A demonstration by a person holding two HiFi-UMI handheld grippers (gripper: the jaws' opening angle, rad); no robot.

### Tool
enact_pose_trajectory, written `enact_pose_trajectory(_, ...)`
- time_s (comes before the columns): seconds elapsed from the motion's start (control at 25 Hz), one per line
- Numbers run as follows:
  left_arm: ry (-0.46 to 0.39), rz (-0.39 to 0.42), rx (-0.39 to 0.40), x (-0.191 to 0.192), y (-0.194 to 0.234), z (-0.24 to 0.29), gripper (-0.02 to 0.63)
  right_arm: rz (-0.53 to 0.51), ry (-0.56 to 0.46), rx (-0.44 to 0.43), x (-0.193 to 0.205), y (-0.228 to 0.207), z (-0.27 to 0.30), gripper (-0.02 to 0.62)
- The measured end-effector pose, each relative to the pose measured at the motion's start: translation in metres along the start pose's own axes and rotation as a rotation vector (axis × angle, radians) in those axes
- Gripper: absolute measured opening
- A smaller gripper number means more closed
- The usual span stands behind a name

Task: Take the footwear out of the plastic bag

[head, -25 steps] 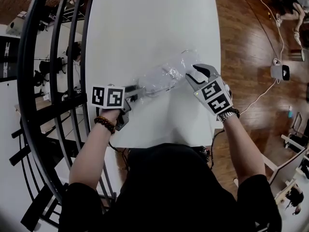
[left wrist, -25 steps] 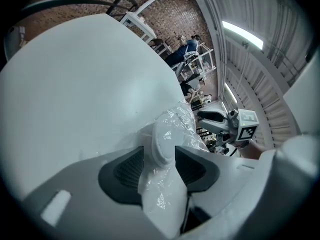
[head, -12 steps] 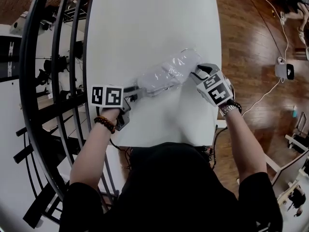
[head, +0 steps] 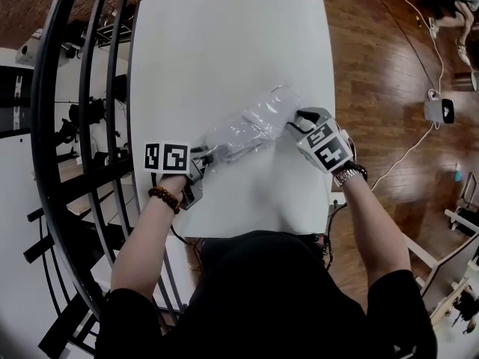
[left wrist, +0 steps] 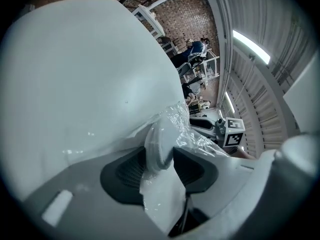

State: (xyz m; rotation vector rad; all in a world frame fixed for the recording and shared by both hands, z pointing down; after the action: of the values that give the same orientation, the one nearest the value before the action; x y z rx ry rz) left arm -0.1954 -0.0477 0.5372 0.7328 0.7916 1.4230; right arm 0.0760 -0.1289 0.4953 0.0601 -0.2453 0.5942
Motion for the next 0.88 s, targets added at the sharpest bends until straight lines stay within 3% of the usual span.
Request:
enact_pose_trajectory(0.16,-0.012,0.012,-0.026,0.001,0.002,-0.002,0.134,0.001,-0.012,0.006,0.0,0.001,-0.001,0.14)
enact_pose_trajectory(0.32,-0.054,0.025,0.007,-0.001,-0.003,-0.008,0.1,0.033,-0.033,-0.001,0.007,-0.001,-0.002,0.139)
enact_pose_trajectory(0.88,-0.123,0.009,0.07,0.0,0.001,-0.034,0.083,0.106,-0.011,0.068,0.017,-0.012,-0.003,0.134)
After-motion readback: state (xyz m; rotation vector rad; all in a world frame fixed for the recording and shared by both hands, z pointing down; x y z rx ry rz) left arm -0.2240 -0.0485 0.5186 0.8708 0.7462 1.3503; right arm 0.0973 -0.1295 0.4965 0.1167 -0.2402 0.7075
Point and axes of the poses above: the fingertips, and each gripper's own axes: z forward along the fingers, y to its left, x out of its underside, the point moved 9 cm from there along -z, backward along the fingers, and after that the axes turned 14 degrees about y, right-handed, at the moved point
